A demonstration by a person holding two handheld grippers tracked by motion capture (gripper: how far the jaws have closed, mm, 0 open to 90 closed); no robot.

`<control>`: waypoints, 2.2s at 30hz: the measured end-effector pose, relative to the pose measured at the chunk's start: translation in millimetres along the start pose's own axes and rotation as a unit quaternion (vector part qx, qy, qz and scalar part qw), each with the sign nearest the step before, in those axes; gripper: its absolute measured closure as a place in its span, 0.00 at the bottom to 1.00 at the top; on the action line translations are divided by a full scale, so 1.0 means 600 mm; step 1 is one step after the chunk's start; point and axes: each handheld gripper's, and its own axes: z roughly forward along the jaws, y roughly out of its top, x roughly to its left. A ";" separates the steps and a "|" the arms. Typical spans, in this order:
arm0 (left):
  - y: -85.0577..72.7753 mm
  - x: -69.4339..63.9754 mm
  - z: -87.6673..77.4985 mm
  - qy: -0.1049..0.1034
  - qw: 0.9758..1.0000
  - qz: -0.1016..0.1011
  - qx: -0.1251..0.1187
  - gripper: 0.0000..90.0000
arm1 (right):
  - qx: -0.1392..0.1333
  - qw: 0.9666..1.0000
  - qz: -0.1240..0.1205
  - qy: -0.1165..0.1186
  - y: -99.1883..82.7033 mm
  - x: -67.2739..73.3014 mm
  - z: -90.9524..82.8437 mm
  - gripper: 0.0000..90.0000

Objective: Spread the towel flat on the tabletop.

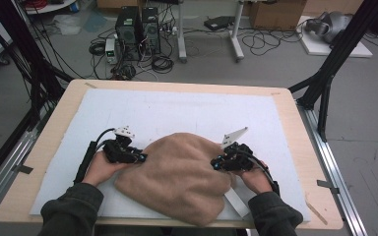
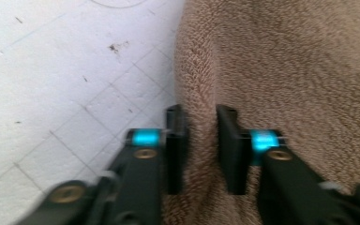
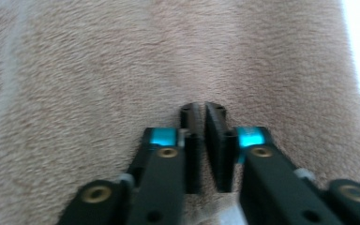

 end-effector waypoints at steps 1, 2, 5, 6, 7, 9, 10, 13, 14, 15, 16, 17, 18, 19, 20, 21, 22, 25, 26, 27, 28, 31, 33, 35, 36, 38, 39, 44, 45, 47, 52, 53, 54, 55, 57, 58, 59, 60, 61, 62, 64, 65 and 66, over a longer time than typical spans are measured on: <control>0.001 -0.004 -0.003 0.003 1.000 0.004 -0.002 0.91 | -0.002 1.000 -0.007 0.001 0.002 0.002 -0.002 0.99; 0.001 -0.007 -0.006 0.006 1.000 0.008 -0.003 0.93 | -0.007 1.000 -0.008 0.003 0.003 0.002 -0.005 0.99; 0.002 -0.016 -0.022 0.016 1.000 0.021 -0.011 0.93 | -0.019 1.000 -0.004 -0.009 0.005 0.000 -0.021 0.99; 0.002 -0.020 -0.027 0.012 0.999 0.024 -0.017 0.93 | -0.032 0.999 0.003 -0.020 0.004 -0.003 -0.028 0.92; 0.002 -0.023 -0.033 0.012 0.999 0.028 -0.020 0.93 | -0.047 0.998 0.013 -0.028 0.003 -0.008 -0.035 0.88; 0.001 -0.027 -0.041 0.015 0.999 0.033 -0.028 0.93 | -0.070 0.996 0.026 -0.045 0.002 -0.017 -0.048 0.74; 0.001 -0.028 -0.044 0.014 0.999 0.035 -0.030 0.93 | -0.072 0.995 0.033 -0.054 0.003 -0.020 -0.052 0.73; 0.001 -0.028 -0.045 0.006 0.999 0.035 -0.034 0.92 | -0.067 0.994 0.046 -0.074 0.008 -0.029 -0.045 0.54; 0.001 -0.027 -0.044 0.004 0.999 0.033 -0.035 0.82 | -0.036 0.997 0.040 -0.060 0.011 -0.028 -0.024 0.52; 0.000 -0.027 -0.043 0.002 0.999 0.030 -0.036 0.82 | -0.036 0.997 0.040 -0.060 0.011 -0.028 -0.024 0.52; 0.000 -0.024 -0.041 -0.001 0.999 0.027 -0.034 0.75 | -0.022 0.997 0.036 -0.061 0.012 -0.027 -0.014 0.52; 0.000 -0.023 -0.040 0.001 0.999 0.025 -0.030 0.70 | -0.004 0.998 0.035 -0.055 0.014 -0.025 0.000 0.57; -0.001 -0.020 -0.038 -0.001 0.999 0.024 -0.029 0.69 | 0.004 0.998 0.029 -0.050 0.014 -0.022 0.010 0.62; -0.002 -0.019 -0.036 -0.003 0.999 0.018 -0.028 0.69 | 0.013 0.998 0.022 -0.050 0.015 -0.019 0.018 0.70; -0.003 -0.018 -0.032 -0.008 1.000 0.018 -0.022 0.71 | 0.016 0.998 0.011 -0.054 0.015 -0.015 0.026 0.74; -0.005 -0.018 -0.026 -0.013 1.000 0.022 -0.010 0.77 | 0.016 0.998 0.003 -0.067 0.016 -0.011 0.027 0.86; -0.007 -0.021 -0.019 -0.008 1.000 0.030 0.005 0.86 | 0.021 0.998 -0.003 -0.062 0.017 -0.007 0.030 0.94; -0.005 -0.031 -0.015 0.010 0.999 0.044 0.008 0.92 | 0.026 0.997 -0.016 -0.067 0.019 -0.004 0.029 0.96; -0.004 -0.031 -0.017 0.011 0.999 0.045 0.004 0.93 | 0.027 0.997 -0.019 -0.064 0.019 -0.002 0.027 0.97; -0.004 -0.031 -0.022 0.016 0.999 0.041 0.000 0.93 | 0.028 0.997 -0.019 -0.063 0.020 -0.001 0.024 0.97; -0.005 -0.030 -0.027 0.019 0.999 0.038 -0.005 0.93 | 0.019 0.998 -0.018 -0.063 0.019 0.000 0.018 0.97; -0.003 -0.027 -0.054 0.019 0.999 0.023 -0.042 0.93 | -0.019 0.998 -0.011 -0.057 0.020 -0.002 -0.013 0.97; 0.003 -0.025 -0.074 0.024 0.997 0.015 -0.066 0.94 | -0.038 0.998 -0.004 -0.055 0.025 -0.003 -0.036 0.97; 0.010 -0.025 -0.092 0.031 0.995 0.009 -0.090 0.94 | -0.046 0.997 -0.009 -0.063 0.033 -0.005 -0.059 0.97; 0.015 -0.026 -0.100 0.037 0.994 0.007 -0.102 0.94 | -0.053 0.996 -0.012 -0.065 0.038 -0.007 -0.070 0.97; 0.027 -0.029 -0.113 0.051 0.991 0.004 -0.124 0.94 | -0.061 0.995 -0.014 -0.072 0.050 -0.012 -0.089 0.97; 0.034 -0.030 -0.119 0.060 0.989 0.005 -0.134 0.94 | -0.063 0.995 -0.015 -0.073 0.056 -0.016 -0.095 0.97; 0.098 -0.023 -0.146 0.132 0.969 -0.002 -0.207 0.94 | -0.083 0.990 -0.015 -0.115 0.101 -0.048 -0.128 0.97; 0.115 -0.020 -0.153 0.154 0.961 0.000 -0.228 0.94 | -0.108 0.983 -0.018 -0.146 0.126 -0.059 -0.149 0.97; 0.143 -0.015 -0.155 0.211 0.945 0.013 -0.250 0.89 | -0.150 0.969 -0.019 -0.195 0.158 -0.068 -0.174 0.97; 0.135 0.026 -0.109 0.165 0.971 -0.037 -0.169 0.59 | -0.120 0.977 0.045 -0.172 0.156 -0.113 -0.136 0.70; 0.123 0.027 -0.100 0.160 0.973 -0.038 -0.160 0.57 | -0.103 0.979 0.047 -0.171 0.146 -0.114 -0.121 0.67; 0.110 0.028 -0.093 0.157 0.976 -0.034 -0.149 0.57 | -0.094 0.980 0.043 -0.169 0.133 -0.112 -0.107 0.67; 0.097 0.028 -0.085 0.147 0.978 -0.037 -0.141 0.57 | -0.090 0.983 0.041 -0.153 0.120 -0.111 -0.095 0.66; 0.074 0.026 -0.072 0.133 0.984 -0.034 -0.116 0.57 | -0.070 0.988 0.052 -0.131 0.101 -0.104 -0.078 0.62; 0.063 0.022 -0.067 0.127 0.985 -0.031 -0.111 0.56 | -0.071 0.989 0.047 -0.123 0.091 -0.098 -0.071 0.62; 0.052 0.019 -0.064 0.120 0.987 -0.031 -0.106 0.57 | -0.069 0.990 0.046 -0.111 0.083 -0.091 -0.067 0.60; 0.043 0.016 -0.061 0.113 0.988 -0.030 -0.101 0.56 | -0.068 0.991 0.047 -0.104 0.077 -0.084 -0.063 0.59; 0.035 0.013 -0.058 0.107 0.989 -0.027 -0.096 0.55 | -0.067 0.992 0.043 -0.095 0.071 -0.077 -0.059 0.59; 0.027 0.008 -0.057 0.103 0.990 -0.024 -0.093 0.54 | -0.067 0.993 0.044 -0.085 0.066 -0.069 -0.057 0.57; 0.015 -0.002 -0.058 0.092 0.992 -0.017 -0.085 0.54 | -0.068 0.995 0.035 -0.069 0.058 -0.051 -0.054 0.55; 0.009 -0.008 -0.059 0.086 0.992 -0.012 -0.088 0.52 | -0.069 0.995 0.031 -0.064 0.053 -0.040 -0.053 0.55; 0.004 -0.014 -0.060 0.079 0.993 -0.010 -0.086 0.52 | -0.072 0.996 0.025 -0.055 0.048 -0.030 -0.053 0.53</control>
